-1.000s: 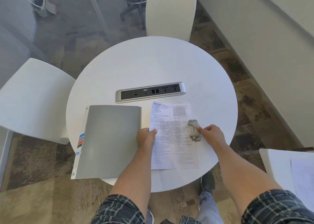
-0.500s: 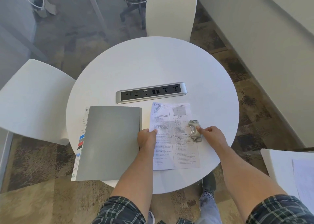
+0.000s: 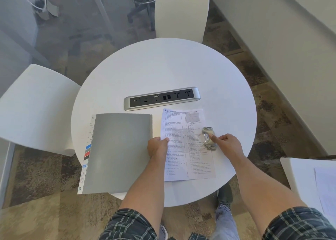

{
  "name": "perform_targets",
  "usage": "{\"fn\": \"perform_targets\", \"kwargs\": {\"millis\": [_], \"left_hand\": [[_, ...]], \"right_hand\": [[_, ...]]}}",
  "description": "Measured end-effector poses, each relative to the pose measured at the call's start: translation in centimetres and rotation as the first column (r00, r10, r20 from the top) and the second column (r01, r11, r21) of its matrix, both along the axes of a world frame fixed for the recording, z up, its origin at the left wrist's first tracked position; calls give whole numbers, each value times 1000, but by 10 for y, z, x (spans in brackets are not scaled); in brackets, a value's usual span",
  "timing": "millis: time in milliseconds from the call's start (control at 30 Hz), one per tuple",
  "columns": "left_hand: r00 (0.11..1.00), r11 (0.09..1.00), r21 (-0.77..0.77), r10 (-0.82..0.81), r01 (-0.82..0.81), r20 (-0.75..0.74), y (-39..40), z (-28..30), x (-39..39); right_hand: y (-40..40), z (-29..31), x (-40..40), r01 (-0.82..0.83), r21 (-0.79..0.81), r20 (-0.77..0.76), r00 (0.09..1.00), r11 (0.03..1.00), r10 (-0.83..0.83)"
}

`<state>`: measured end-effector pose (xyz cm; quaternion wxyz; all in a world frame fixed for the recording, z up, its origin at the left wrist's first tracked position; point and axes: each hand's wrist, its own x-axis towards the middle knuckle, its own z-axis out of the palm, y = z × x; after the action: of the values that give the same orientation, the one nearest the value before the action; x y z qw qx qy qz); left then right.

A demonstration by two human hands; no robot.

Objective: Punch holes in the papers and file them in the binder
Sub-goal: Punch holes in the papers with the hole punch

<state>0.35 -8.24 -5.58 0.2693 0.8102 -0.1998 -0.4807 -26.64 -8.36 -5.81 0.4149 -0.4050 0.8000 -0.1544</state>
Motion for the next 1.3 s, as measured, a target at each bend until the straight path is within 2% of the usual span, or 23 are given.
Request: {"fn": "perform_targets", "kwargs": {"millis": [533, 867, 1000, 1133, 1300], "left_hand": [[1000, 1000, 13, 19, -18, -15, -3, 3, -1], [999, 999, 38, 12, -10, -32, -3, 4, 3], [1000, 999, 39, -6, 7, -20, -3, 5, 3], [1000, 1000, 27, -12, 13, -9, -2, 6, 4], [1000, 1000, -16, 20, -19, 13, 2, 11, 8]], "right_hand": [[-6, 0, -5, -8, 28, 57, 998, 1000, 7], [-26, -14, -13, -71, 213, -110, 989, 975, 96], [-26, -7, -14, -92, 192, -75, 991, 977, 108], [-20, 8, -18, -93, 131, 92, 992, 987, 81], [-11, -5, -16, -79, 125, 81, 994, 989, 69]]}}
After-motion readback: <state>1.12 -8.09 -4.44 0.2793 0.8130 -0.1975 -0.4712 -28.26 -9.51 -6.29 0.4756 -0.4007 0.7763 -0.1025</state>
